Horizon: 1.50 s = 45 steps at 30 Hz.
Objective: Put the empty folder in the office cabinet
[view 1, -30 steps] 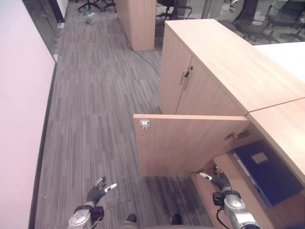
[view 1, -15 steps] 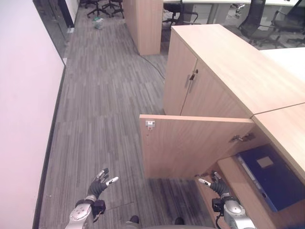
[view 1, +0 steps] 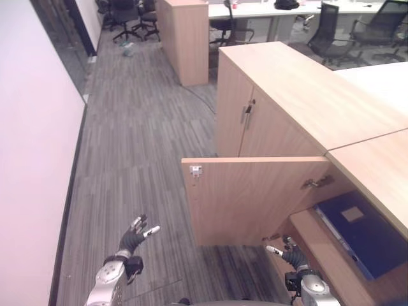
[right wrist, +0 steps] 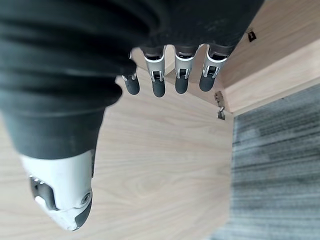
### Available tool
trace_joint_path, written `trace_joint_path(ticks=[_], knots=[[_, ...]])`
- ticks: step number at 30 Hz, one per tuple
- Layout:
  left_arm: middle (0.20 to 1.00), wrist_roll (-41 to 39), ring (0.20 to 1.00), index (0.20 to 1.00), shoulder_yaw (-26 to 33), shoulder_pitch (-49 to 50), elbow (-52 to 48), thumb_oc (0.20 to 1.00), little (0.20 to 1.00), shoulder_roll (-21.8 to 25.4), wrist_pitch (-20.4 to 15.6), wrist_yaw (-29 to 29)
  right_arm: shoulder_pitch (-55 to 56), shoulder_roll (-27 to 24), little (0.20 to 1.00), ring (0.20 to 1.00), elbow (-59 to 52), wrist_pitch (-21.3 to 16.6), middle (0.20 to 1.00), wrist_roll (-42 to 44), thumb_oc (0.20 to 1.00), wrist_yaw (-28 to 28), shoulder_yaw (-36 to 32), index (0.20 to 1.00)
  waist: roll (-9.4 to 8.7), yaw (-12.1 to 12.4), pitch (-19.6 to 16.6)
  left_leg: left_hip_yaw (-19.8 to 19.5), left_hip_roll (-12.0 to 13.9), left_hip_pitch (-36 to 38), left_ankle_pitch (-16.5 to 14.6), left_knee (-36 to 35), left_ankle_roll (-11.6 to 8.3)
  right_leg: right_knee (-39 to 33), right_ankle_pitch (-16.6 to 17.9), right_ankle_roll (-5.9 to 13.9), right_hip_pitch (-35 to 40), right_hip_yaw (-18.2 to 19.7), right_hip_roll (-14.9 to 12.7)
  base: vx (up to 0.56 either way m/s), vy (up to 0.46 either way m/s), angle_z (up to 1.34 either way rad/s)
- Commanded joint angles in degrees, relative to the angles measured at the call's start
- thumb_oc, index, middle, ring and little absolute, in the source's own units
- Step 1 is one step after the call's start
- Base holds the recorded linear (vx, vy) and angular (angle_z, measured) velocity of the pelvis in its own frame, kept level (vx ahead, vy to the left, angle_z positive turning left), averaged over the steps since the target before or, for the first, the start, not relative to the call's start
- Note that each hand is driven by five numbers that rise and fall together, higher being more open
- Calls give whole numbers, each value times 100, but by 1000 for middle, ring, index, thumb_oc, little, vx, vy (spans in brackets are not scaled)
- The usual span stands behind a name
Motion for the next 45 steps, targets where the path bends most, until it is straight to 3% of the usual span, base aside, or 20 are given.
trace_joint_path(ticks=[1,8,25,32,38,41,42,43,45], knots=[[1000,-175,1000,1000,-128,-718,-21,1000,1000,377,-368,51,-141,-90,1000,1000,-49,-128,1000,-129,1000,82,97,1000,-79,-59,-19,464,-94,-61,-235,71,61,486,-552,539,98,67,-507,17,16,-19],[1000,-84,1000,1000,-579,-1604,19,1000,1000,598,-408,34,-131,-123,1000,1000,1,-87,1000,-141,1000,207,283,1000,-112,-314,-64,721,-69,32,-304,71,63,515,-451,602,-14,307,-519,10,12,-19],[1000,415,1000,1000,-1653,-2945,694,1000,1000,545,-286,-149,-244,-236,1000,1000,127,-25,1000,-148,1000,310,463,1000,-194,-709,-69,1137,-52,191,-414,71,105,641,-361,727,-245,706,-492,19,17,-15],[1000,418,1000,1000,-1718,-2602,328,1000,1000,375,-307,-261,-216,-219,1000,1000,254,2,1000,-171,1000,285,340,1000,-221,-665,-34,1137,-70,200,-445,71,130,697,-359,742,-270,665,-508,3,2,0],[1000,259,1000,1000,-1648,-1492,-791,1000,1000,489,-256,-689,-188,-99,1000,1000,255,32,1000,-72,1000,251,-36,1000,-210,-496,77,1060,-139,146,-454,71,196,767,-347,764,-300,567,-589,-13,30,0],[1000,189,1000,1000,-1596,-1220,-1031,1000,1000,598,-219,-820,-364,-80,1000,1000,245,61,1000,-98,1000,201,-99,1000,-196,-401,243,1176,-154,36,-422,71,216,808,-167,828,-510,527,-655,-177,-4,-5],[1000,-60,1000,1000,-1474,-927,-1302,1000,1000,767,-195,-970,-594,-68,1000,1000,185,53,1000,-67,1000,137,-124,1000,-146,-294,386,1397,-108,-156,-351,71,203,842,199,953,-725,318,-815,-238,-78,-28],[1000,-143,1000,1000,-1430,-795,-1406,1000,1000,835,-179,-1024,-695,-41,1000,1000,209,39,1000,-35,1000,105,-123,1000,-106,-245,415,1484,-71,-245,-296,71,192,884,321,983,-796,249,-886,-296,-71,-66],[1000,-235,1000,1000,-1380,-654,-1514,1000,1000,892,-149,-1084,-783,-13,1000,1000,240,39,1000,19,1000,87,-124,1000,-61,-202,452,1562,-60,-299,-253,71,191,993,384,987,-902,201,-961,-132,11,-100]])
